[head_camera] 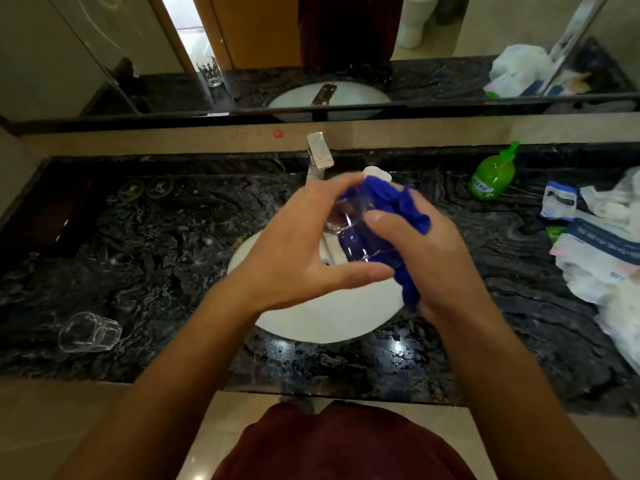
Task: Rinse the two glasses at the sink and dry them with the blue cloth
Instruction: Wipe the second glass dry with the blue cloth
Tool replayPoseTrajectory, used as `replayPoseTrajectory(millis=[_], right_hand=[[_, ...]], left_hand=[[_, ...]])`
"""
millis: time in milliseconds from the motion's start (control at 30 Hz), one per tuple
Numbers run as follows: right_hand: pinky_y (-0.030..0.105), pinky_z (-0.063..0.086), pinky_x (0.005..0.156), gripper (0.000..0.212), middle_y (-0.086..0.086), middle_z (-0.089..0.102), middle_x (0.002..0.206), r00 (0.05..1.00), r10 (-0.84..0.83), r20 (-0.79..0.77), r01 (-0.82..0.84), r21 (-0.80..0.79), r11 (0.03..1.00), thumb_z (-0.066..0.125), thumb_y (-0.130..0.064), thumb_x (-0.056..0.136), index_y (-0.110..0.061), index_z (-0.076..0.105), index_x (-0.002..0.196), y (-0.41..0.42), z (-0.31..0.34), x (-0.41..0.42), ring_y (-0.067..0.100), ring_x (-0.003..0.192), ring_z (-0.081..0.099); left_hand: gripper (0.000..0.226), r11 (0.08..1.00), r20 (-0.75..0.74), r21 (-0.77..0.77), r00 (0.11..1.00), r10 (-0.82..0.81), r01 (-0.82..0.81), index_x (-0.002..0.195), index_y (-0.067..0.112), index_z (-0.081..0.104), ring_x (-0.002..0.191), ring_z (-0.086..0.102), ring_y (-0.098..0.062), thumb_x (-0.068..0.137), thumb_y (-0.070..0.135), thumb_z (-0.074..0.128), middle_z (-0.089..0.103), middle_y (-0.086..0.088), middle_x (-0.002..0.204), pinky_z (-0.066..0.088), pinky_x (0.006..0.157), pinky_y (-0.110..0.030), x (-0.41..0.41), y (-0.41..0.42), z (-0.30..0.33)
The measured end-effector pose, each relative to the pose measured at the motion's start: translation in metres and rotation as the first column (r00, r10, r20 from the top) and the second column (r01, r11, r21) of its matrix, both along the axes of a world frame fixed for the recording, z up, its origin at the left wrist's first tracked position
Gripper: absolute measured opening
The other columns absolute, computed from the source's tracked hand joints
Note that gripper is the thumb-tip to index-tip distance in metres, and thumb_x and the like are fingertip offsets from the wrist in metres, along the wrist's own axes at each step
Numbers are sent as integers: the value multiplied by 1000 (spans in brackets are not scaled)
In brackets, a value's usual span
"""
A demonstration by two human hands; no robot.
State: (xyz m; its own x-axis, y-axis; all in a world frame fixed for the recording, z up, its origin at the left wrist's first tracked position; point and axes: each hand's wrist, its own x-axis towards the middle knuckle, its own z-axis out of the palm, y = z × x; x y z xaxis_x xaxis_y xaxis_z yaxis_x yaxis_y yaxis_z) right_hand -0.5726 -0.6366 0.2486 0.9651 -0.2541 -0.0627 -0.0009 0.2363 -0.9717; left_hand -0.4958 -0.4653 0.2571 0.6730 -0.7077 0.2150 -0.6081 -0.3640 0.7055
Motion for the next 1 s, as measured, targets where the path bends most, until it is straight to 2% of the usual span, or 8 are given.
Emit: replayPoseTrajectory(millis=[67,133,300,467,533,600,667,1000], right_hand=[[34,63,80,35,2,79,106,997,72,-10,-72,-161,984,72,-23,88,-29,72,122,-3,2,3,25,95,78],[31,62,79,37,-2,79,108,997,71,-5,-71,-176,982,71,-26,89,-29,70,126,-4,4,6,19,97,77],[61,56,100,37,12,76,122,995,32,-95,1,329,944,60,-41,98,-19,76,121,-5,11,11,36,115,72],[55,57,100,47,18,69,135,976,142,-165,-31,540,841,53,-40,104,-9,66,136,-1,2,9,39,127,65],[53,58,98,50,17,69,135,961,211,-180,-75,564,822,48,-43,105,-10,65,137,2,-3,7,36,125,67],[62,52,100,52,15,70,135,940,289,-179,-138,575,806,42,-48,106,-14,67,135,5,-9,4,37,125,67],[68,48,100,53,15,70,136,933,316,-171,-160,588,793,41,-53,105,-17,72,130,6,-13,2,39,125,66],[52,61,87,50,18,72,128,978,189,-88,-88,651,754,50,-43,102,-6,69,130,-1,-8,15,33,110,73]], left_hand=[[103,998,15,44,999,-43,43,156,21,38,125,57,-13,73,68,77,55,4,138,51,103,-39,2,-2,3],[102,999,30,-46,999,-27,28,155,15,40,128,57,-17,73,59,83,56,0,140,50,104,-41,1,-2,1],[105,938,171,-347,981,90,-26,157,13,31,132,55,-21,76,48,87,47,12,148,49,107,-36,-6,-4,-14],[92,859,124,-509,981,149,-66,152,16,38,131,55,-30,80,55,81,48,-8,141,49,107,-40,-17,-11,-26],[94,850,114,-518,977,180,-96,152,13,37,132,54,-20,81,58,79,47,-9,139,47,108,-35,-19,-12,-29],[95,849,105,-514,973,204,-122,153,12,35,130,53,-13,82,62,75,47,-9,138,45,108,-31,-19,-13,-30],[92,854,82,-502,975,205,-138,153,16,37,126,57,-16,83,66,72,50,-14,137,46,107,-31,-17,-12,-32],[84,870,44,-468,979,197,-154,138,13,53,123,59,-32,74,57,85,51,-16,137,50,103,-35,-19,-11,-50]])
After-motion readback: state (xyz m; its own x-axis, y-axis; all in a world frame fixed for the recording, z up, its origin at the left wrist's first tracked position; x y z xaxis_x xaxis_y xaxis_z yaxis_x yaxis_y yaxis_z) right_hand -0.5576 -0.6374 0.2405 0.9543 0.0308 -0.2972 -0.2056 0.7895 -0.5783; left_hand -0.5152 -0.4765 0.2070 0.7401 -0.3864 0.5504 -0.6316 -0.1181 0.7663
